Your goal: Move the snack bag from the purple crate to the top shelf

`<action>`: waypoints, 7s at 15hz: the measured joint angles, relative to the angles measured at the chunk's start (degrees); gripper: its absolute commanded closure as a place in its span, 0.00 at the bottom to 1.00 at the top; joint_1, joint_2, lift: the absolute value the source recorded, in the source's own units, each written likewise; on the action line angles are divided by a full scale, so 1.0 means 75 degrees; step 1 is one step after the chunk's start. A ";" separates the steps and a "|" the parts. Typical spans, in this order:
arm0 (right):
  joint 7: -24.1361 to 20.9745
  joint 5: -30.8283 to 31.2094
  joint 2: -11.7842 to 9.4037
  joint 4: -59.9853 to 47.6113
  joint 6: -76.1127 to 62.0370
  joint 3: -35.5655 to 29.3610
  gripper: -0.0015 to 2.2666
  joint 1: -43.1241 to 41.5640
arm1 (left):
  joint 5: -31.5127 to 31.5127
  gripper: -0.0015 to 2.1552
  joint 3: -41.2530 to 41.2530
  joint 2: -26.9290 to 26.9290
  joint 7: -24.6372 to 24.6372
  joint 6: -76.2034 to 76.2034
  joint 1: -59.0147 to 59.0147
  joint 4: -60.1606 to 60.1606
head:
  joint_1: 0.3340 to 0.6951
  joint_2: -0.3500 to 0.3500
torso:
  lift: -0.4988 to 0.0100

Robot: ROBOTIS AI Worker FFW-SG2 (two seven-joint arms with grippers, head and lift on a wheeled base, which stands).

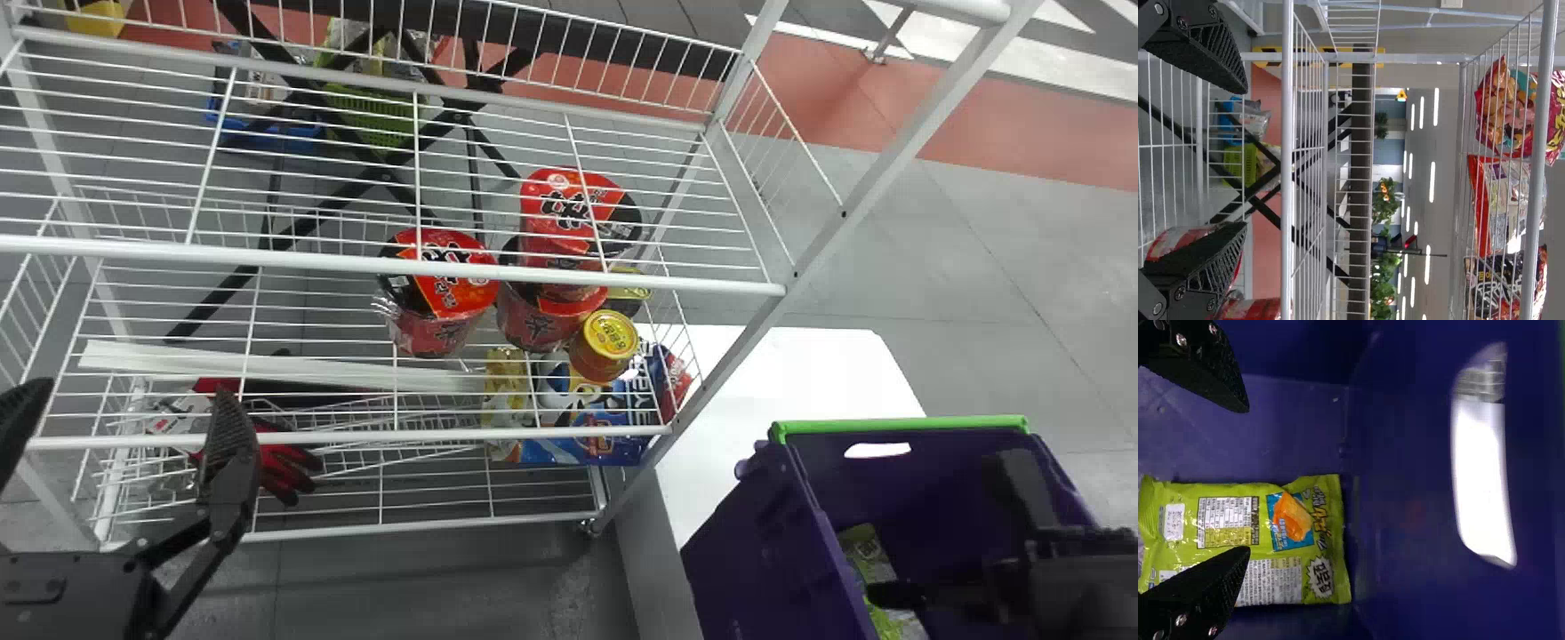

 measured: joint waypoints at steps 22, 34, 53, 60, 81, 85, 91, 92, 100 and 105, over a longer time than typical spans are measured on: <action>-0.3732 -0.0266 0.0276 0.2054 -0.1061 0.0205 0.02 0.0066 | 0.0456 0.05 0.0093 0.0026 -0.0250 -0.0141 -0.0237 0.0334 | 1.00 0.00 | 0.09; -0.3920 -0.0387 -0.0402 0.4110 -0.2332 0.0440 0.01 -0.0733 | 0.0411 0.05 0.0073 0.0069 -0.0242 -0.0242 -0.0173 0.0403 | 1.00 0.00 | 0.09; -0.4547 -0.0351 -0.0246 0.5216 -0.2351 0.0734 0.92 -0.1248 | 0.0688 0.05 0.0342 0.0337 -0.0465 -0.0667 -0.0223 0.0572 | 1.00 0.00 | 0.09; -0.4367 -0.0620 -0.0213 0.5175 -0.3372 0.0724 0.94 -0.1051 | 0.0461 0.05 0.0020 0.0263 -0.0167 -0.0426 -0.0199 0.0425 | 1.00 0.00 | 0.09; -0.4260 -0.0769 -0.0083 0.4906 -0.3662 0.0801 0.99 -0.0582 | 0.0383 0.05 -0.0020 0.0182 -0.0160 -0.0375 -0.0205 0.0405 | 1.00 0.00 | 0.22; -0.4260 -0.0753 0.0027 0.4874 -0.3674 0.0801 0.99 -0.0557 | 0.0361 0.05 -0.0011 0.0188 -0.0160 -0.0375 -0.0189 0.0384 | 1.00 0.00 | 0.25; -0.4207 -0.0809 0.0101 0.4702 -0.3647 0.0801 0.99 -0.0461 | 0.0263 0.05 -0.0025 0.0192 -0.0160 -0.0375 -0.0075 0.0192 | 1.00 0.00 | 0.30; -0.4158 -0.0844 0.0125 0.4626 -0.3621 0.0801 0.99 -0.0427 | 0.0252 0.05 -0.0038 0.0189 -0.0160 -0.0367 -0.0070 0.0188 | 1.00 0.00 | 0.31; -0.4013 -0.1261 0.0467 0.3797 -0.3299 0.0448 0.99 0.0009 | 0.0246 0.05 -0.0034 0.0178 -0.0148 -0.0328 -0.0089 0.0216 | 1.00 0.00 | 0.37; -0.3698 -0.1444 0.0654 0.3393 -0.3299 0.0000 0.99 0.0208 | 0.0253 0.05 -0.0033 0.0148 -0.0164 -0.0268 -0.0261 0.0324 | 1.00 0.00 | 0.41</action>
